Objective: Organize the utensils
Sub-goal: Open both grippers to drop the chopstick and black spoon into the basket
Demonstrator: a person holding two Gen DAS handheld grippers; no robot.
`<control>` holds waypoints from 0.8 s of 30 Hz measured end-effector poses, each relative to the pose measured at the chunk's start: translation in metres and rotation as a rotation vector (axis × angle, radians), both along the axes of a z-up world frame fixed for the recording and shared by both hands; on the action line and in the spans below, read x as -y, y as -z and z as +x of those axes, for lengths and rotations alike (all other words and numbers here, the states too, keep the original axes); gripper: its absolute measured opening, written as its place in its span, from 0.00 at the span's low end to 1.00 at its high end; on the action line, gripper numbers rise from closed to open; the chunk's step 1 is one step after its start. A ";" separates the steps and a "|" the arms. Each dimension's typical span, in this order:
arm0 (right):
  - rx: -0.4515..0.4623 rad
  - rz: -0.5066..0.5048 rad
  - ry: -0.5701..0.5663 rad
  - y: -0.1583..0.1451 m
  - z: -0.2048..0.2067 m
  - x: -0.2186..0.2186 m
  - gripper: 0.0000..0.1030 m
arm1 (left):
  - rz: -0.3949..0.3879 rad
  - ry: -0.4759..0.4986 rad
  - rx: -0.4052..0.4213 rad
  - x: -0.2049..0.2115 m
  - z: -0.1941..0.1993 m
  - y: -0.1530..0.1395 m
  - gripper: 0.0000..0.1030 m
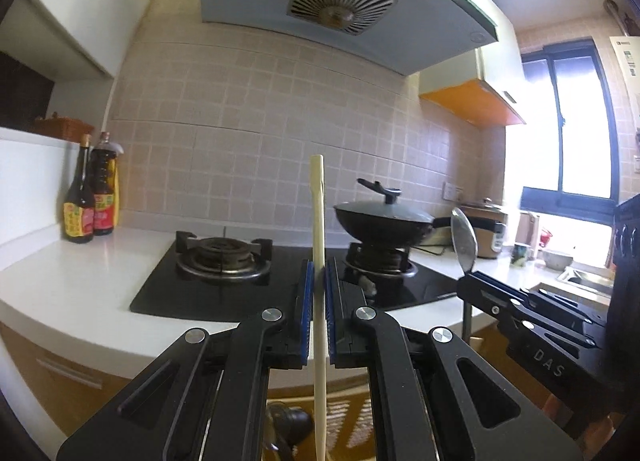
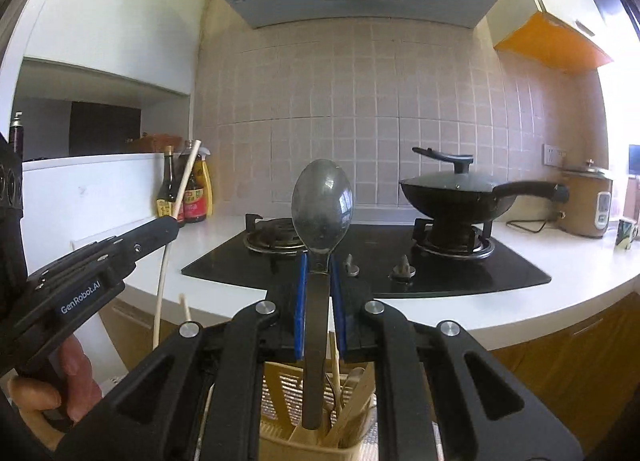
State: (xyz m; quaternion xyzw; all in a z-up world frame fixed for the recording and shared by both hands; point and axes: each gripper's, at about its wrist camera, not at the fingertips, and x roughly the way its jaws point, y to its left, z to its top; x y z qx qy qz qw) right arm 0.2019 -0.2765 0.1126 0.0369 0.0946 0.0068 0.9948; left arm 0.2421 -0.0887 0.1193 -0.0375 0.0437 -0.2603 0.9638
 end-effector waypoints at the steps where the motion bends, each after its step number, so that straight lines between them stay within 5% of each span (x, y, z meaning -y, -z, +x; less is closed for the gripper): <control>1: 0.000 0.004 -0.001 0.004 0.004 0.001 0.09 | -0.001 -0.008 0.000 0.000 0.004 0.005 0.04; 15: -0.047 -0.022 -0.014 0.036 0.007 -0.003 0.11 | 0.005 -0.049 -0.010 0.001 0.020 0.039 0.07; 19: -0.055 -0.029 -0.014 0.035 -0.014 -0.003 0.32 | 0.008 -0.019 -0.043 -0.010 0.007 0.040 0.13; 23: -0.068 -0.012 -0.023 0.031 -0.045 0.001 0.40 | -0.007 -0.017 -0.069 -0.030 -0.017 0.038 0.41; 24: -0.074 -0.007 -0.024 0.030 -0.052 0.001 0.40 | -0.013 -0.015 -0.078 -0.036 -0.024 0.037 0.42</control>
